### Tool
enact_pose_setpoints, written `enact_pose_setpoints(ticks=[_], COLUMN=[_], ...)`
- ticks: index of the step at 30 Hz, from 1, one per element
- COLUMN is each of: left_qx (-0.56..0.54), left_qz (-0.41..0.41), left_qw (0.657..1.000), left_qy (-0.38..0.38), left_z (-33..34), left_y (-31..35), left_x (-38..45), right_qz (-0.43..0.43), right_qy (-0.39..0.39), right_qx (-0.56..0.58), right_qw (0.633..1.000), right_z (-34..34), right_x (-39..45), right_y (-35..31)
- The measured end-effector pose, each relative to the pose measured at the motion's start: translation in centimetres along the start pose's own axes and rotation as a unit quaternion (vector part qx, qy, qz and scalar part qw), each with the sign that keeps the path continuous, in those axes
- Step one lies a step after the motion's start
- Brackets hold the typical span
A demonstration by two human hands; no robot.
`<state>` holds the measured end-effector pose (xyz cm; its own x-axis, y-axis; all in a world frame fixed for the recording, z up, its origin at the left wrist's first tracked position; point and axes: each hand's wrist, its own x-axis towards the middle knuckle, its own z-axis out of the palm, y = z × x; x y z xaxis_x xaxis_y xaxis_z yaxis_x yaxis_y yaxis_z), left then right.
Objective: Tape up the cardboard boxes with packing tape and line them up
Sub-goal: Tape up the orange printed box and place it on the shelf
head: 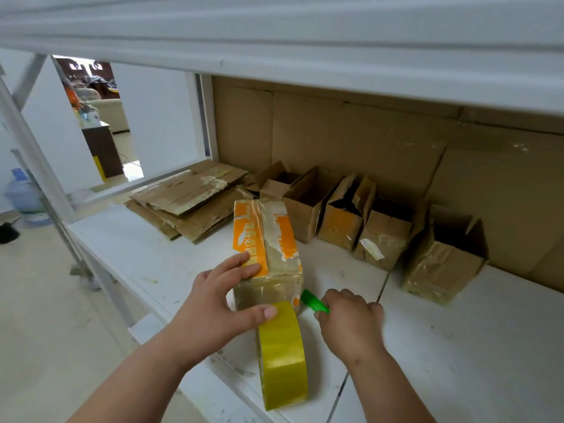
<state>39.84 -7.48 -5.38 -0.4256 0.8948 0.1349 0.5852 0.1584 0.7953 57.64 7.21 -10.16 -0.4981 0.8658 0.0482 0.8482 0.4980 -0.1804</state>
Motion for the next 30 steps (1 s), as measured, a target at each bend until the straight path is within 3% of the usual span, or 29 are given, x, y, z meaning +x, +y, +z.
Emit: enact_pose_setpoints(ticks=[4,7,9,12,14,17,20,25,30], left_qx=[0.013,0.056,0.109,0.148,0.132,0.064,0.038,-0.014,-0.026], left_qz=[-0.002,-0.006,-0.001,0.020,0.021,-0.005,-0.031,-0.056,-0.047], left_qw=[0.999,0.998,0.993,0.986,0.986,0.991,0.991,0.988,0.986], left_qy=[0.036,0.036,0.041,0.078,0.098,0.121,0.126,0.140,0.159], left_z=[0.0,-0.1,-0.2,-0.1,0.4,1.0,1.3,1.7,2.1], left_y=[-0.2,0.3,1.0,1.8,1.9,1.7,1.7,1.8,1.4], left_x=[-0.3,-0.4,-0.5,-1.0,-1.3,-1.9,-2.3,-2.7,-2.8], right_qz=[0.050,0.084,0.105,0.111,0.105,0.100,0.085,0.068,0.040], right_qy=[-0.015,-0.013,-0.019,-0.049,-0.065,-0.083,-0.083,-0.033,0.014], right_qx=[0.094,0.270,0.405,0.595,0.675,0.732,0.737,0.686,0.724], right_qw=[0.994,0.959,0.908,0.795,0.728,0.668,0.666,0.724,0.688], right_z=[-0.7,-1.4,-2.1,-2.9,-3.4,-4.2,-4.5,-5.0,-6.0], right_x=[-0.6,-1.1,-1.5,-2.3,-2.7,-3.3,-3.6,-3.4,-3.4], right_y=[1.1,1.8,1.6,1.5,1.6,1.5,1.3,0.8,0.2])
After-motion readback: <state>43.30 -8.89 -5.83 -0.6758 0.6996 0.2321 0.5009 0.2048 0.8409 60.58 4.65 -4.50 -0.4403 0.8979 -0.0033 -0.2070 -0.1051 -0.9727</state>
